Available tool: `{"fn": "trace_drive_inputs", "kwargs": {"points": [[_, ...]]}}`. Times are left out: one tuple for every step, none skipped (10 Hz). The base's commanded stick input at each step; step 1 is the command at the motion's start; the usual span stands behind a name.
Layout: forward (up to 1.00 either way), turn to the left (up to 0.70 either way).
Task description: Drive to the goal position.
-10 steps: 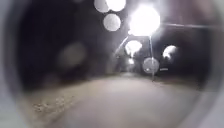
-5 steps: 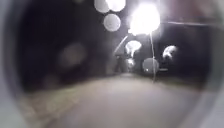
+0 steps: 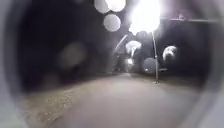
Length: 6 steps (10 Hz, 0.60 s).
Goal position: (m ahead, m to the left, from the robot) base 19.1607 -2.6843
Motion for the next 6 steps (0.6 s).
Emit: {"fn": "trace_drive_inputs", "kwargs": {"points": [[0.7,0.0],[0.7,0.0],[0.7,0.0],[0.7,0.0],[0.7,0.0],[0.7,0.0]]}}
